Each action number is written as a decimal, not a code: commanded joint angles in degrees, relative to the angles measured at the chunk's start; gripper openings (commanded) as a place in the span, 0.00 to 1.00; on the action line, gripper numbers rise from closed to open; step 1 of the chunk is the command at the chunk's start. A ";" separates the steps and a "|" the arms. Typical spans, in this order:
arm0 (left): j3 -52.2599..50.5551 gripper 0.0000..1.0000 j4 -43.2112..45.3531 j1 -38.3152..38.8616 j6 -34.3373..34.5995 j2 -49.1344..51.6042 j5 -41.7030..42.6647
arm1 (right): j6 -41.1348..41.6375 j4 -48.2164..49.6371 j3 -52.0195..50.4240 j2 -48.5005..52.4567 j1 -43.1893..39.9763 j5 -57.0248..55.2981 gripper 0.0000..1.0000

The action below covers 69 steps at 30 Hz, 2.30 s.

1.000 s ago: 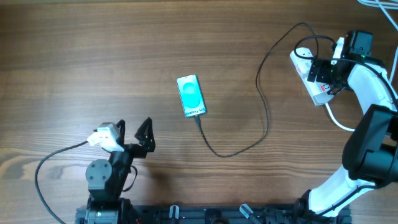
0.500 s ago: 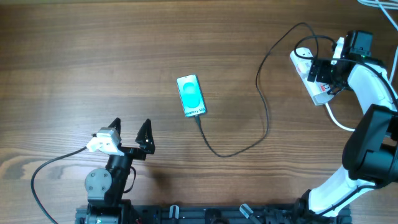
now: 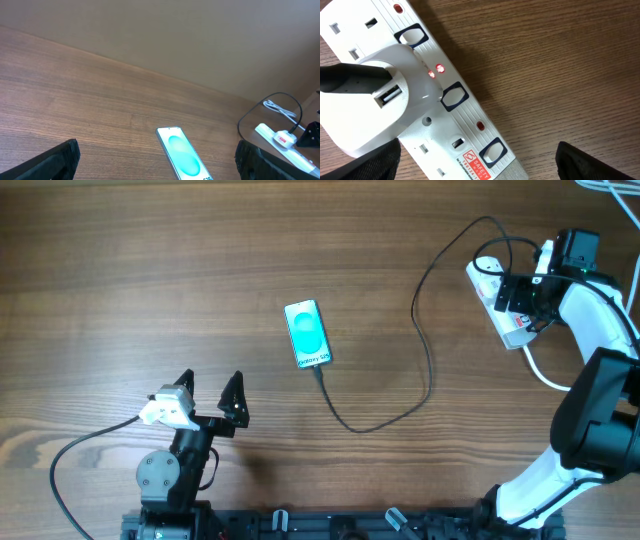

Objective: Plug charger to phone and switch on socket

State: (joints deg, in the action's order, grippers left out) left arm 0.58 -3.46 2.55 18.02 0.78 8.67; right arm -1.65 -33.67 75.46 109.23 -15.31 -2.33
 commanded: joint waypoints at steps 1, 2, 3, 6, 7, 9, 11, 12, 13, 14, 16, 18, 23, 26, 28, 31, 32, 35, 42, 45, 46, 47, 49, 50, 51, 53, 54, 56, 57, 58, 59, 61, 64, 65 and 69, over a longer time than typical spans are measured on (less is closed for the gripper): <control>-0.26 1.00 -0.28 0.24 -1.31 -0.61 -1.05 | -0.52 0.20 -0.17 -0.79 0.26 0.96 1.00; -0.26 1.00 -0.28 0.24 -1.31 -0.61 -1.05 | -0.50 0.22 -0.17 -0.79 0.26 0.96 1.00; -0.26 1.00 -0.28 0.24 -1.31 -0.61 -1.05 | -0.50 0.22 -0.17 -0.79 0.26 0.96 1.00; -0.26 1.00 -0.28 0.24 -1.31 -0.61 -1.05 | -0.50 0.22 -0.17 -0.79 0.26 0.96 1.00; -0.26 1.00 -0.28 0.24 -1.31 -0.61 -1.05 | -0.52 0.22 -0.17 -0.79 0.26 0.96 1.00; -0.26 1.00 -0.28 0.24 -1.31 -0.61 -1.05 | -0.50 0.22 -0.17 -0.79 0.26 0.96 1.00; -0.26 1.00 -0.28 0.24 -1.31 -0.61 -1.05 | -0.50 0.20 -0.17 -0.79 0.26 0.94 1.00; -0.26 1.00 -0.28 0.24 -1.31 -0.61 -1.05 | -0.50 0.22 -0.17 -0.79 0.26 0.96 1.00; -0.26 1.00 -0.28 0.24 -1.31 -0.61 -1.05 | -0.52 0.22 -0.17 -0.79 0.26 0.96 1.00; -0.26 1.00 -0.28 0.24 -1.31 -0.61 -1.05 | -0.50 0.22 -0.17 -0.79 0.26 0.96 1.00; -0.26 1.00 -0.28 0.24 -1.31 -0.61 -1.05 | -0.52 0.22 -0.17 -0.79 0.26 0.96 1.00; -0.26 1.00 -0.28 0.24 -1.31 -0.61 -1.05 | -0.50 0.22 -0.17 -0.79 0.26 0.96 1.00; -0.26 1.00 -0.28 0.24 -1.31 -0.61 -1.05 | -0.50 0.20 -0.17 -0.79 0.26 0.96 1.00; -0.26 1.00 -0.28 0.24 -1.31 -0.61 -1.05 | -0.50 0.22 -0.17 -0.79 0.26 0.96 1.00; -0.26 1.00 -0.28 0.24 -1.31 -0.61 -1.05 | -0.52 0.22 -0.17 -0.79 0.26 0.96 1.00; -0.26 1.00 -0.28 0.24 -1.31 -0.61 -1.05 | -0.50 0.22 -0.17 -0.79 0.26 0.96 1.00; -0.26 1.00 -0.28 0.24 -1.31 -0.61 -1.05 | -0.50 0.22 -0.17 -0.79 0.26 0.96 1.00; -0.26 1.00 -0.28 0.24 -1.31 -0.61 -1.05 | -0.52 0.22 -0.17 -0.79 0.26 0.96 1.00; -0.26 1.00 -0.28 0.24 -1.31 -0.61 -1.05 | -0.52 0.22 -0.17 -0.79 0.26 0.96 1.00; -0.26 1.00 -0.28 0.24 -1.31 -0.61 -1.05 | -0.50 0.39 -0.17 -1.33 0.24 0.96 1.00; -0.26 1.00 -0.28 0.24 -1.31 -0.61 -1.05 | -0.50 0.35 -0.17 -2.97 0.24 0.96 1.00; -0.26 1.00 -0.28 0.24 -1.31 -0.61 -1.05 | -0.52 0.35 -0.17 -5.99 0.24 0.96 1.00; -0.26 1.00 -0.28 0.24 -1.31 -0.61 -1.05 | -0.50 0.39 -0.17 -11.74 0.35 0.96 1.00; -0.26 1.00 -0.28 0.24 -1.31 -0.61 -1.05 | -0.52 0.37 -0.17 -15.65 0.35 0.96 1.00; -0.26 1.00 -0.28 0.24 -1.31 -0.61 -1.05 | -0.50 0.35 -0.17 -17.62 0.35 0.96 1.00; -0.26 1.00 -0.28 0.24 -1.31 -0.61 -1.05 | -0.52 0.37 -0.17 -22.69 0.35 0.94 1.00; -0.26 1.00 -0.28 0.24 -1.31 -0.61 -1.05 | -0.52 0.35 -0.17 -25.64 0.42 0.96 1.00; -0.26 1.00 -0.28 0.24 -1.31 -0.61 -1.05 | -0.52 0.35 -0.17 -28.48 0.66 0.96 1.00; -0.26 1.00 -0.28 0.24 -1.31 -0.61 -1.05 | -0.50 0.28 -0.17 -29.49 0.96 0.94 1.00; -0.26 1.00 -0.28 0.24 -1.31 -0.61 -1.07 | -0.52 0.13 -0.17 -30.01 1.38 0.96 1.00; -0.26 1.00 -0.28 0.24 -1.31 -0.61 -1.05 | -0.50 0.13 -0.17 -30.51 2.23 0.96 1.00; -0.26 1.00 -0.28 0.24 -1.31 -0.61 -1.05 | -0.52 0.11 -0.17 -30.62 4.39 0.96 1.00; -0.26 1.00 -0.28 0.24 -1.31 -0.61 -1.05 | -0.50 0.11 -0.17 -31.04 8.92 0.96 1.00; -0.26 1.00 -0.28 0.24 -1.31 -0.61 -1.05 | -0.50 0.13 -0.20 -31.04 10.12 0.96 1.00; -0.26 1.00 -0.28 0.24 -1.31 -0.61 -1.05 | -0.52 0.31 -3.17 -31.30 13.22 0.96 1.00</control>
State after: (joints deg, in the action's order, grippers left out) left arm 0.58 -3.46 2.55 17.85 0.78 8.56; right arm -1.65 -33.43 74.96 79.31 -3.22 -1.89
